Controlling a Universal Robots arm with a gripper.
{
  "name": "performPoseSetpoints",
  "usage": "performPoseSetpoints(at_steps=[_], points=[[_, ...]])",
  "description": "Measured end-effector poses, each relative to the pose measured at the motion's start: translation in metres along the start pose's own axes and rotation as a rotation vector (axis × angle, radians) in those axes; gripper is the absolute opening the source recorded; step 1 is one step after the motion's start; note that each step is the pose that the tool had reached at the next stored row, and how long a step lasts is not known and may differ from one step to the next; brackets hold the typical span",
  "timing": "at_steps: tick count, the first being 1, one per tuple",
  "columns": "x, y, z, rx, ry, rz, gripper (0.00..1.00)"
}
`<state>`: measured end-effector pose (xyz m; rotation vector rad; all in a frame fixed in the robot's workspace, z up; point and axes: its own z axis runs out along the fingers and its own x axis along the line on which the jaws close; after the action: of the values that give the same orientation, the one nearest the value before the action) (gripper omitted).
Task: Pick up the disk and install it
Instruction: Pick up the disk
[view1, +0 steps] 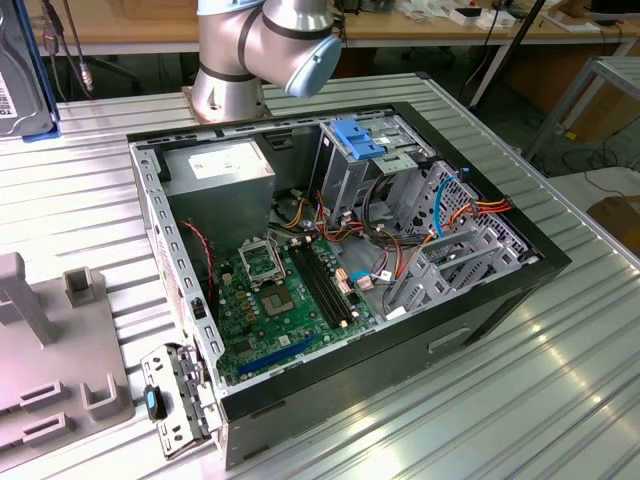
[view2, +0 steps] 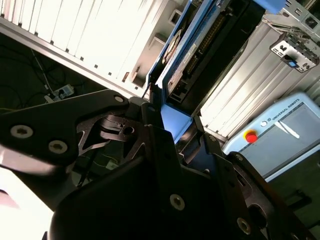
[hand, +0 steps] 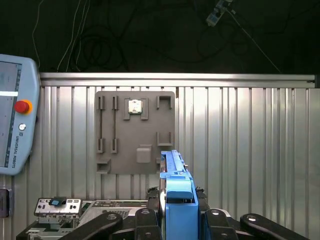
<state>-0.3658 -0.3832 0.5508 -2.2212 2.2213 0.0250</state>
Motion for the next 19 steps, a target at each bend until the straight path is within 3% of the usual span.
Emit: performPoseSetpoints(at_steps=[3,19], points=[[0.0,-0.0077,-0.0001,0.0001,0.0,0.0,0.37],[0.0001,-0.0305,-0.0003,0.0001,0.0,0.0,0.37]])
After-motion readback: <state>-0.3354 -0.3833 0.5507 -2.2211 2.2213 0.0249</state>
